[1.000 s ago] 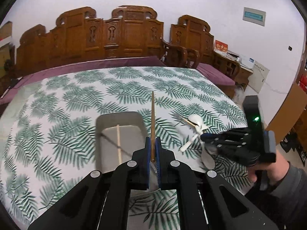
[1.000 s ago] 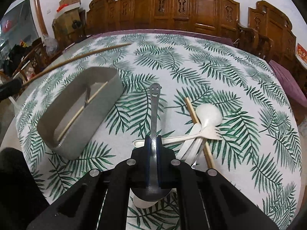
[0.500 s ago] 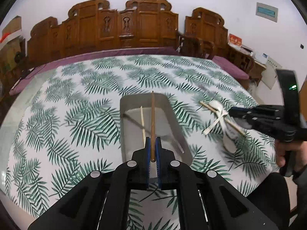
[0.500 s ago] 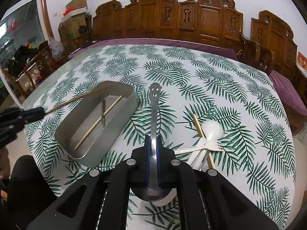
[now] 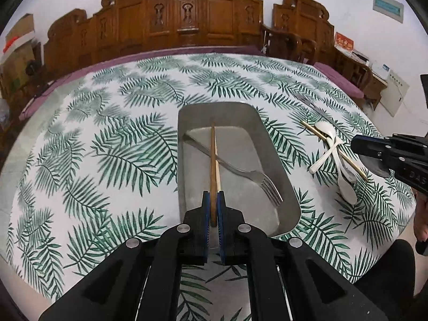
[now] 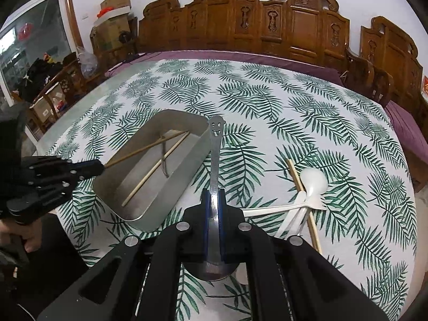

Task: Organize utensils
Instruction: 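Lower the steel spoon into the grey tray with the right gripper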

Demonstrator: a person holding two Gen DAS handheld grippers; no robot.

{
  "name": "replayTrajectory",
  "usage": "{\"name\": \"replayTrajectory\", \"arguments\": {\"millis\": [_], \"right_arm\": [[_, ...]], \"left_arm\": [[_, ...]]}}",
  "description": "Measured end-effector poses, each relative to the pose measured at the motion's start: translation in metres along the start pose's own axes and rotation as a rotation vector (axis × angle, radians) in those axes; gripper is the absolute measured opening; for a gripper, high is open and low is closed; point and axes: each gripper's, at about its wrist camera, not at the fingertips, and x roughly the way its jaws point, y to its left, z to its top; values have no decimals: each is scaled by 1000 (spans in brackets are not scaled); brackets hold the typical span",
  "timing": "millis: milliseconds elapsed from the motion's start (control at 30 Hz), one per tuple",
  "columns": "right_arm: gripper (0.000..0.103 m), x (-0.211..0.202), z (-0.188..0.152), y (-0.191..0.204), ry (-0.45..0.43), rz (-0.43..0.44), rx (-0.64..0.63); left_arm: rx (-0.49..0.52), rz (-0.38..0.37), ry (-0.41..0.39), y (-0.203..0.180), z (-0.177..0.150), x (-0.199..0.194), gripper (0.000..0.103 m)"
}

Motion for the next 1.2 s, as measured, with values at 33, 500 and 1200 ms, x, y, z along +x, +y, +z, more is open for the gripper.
{"name": "replayTrajectory", "arguments": {"millis": [33,500,1200], "right_arm": [[7,0,2,2,5,4,-2],[7,16,32,44,59,82,-46],[7,124,56,85,226,46,21]], "left_arm": [[-1,-1,9,0,1,2,4],[-24,-27,15,22,13,-24,13],[-36,-52,-43,62,39,-54,13]]}}
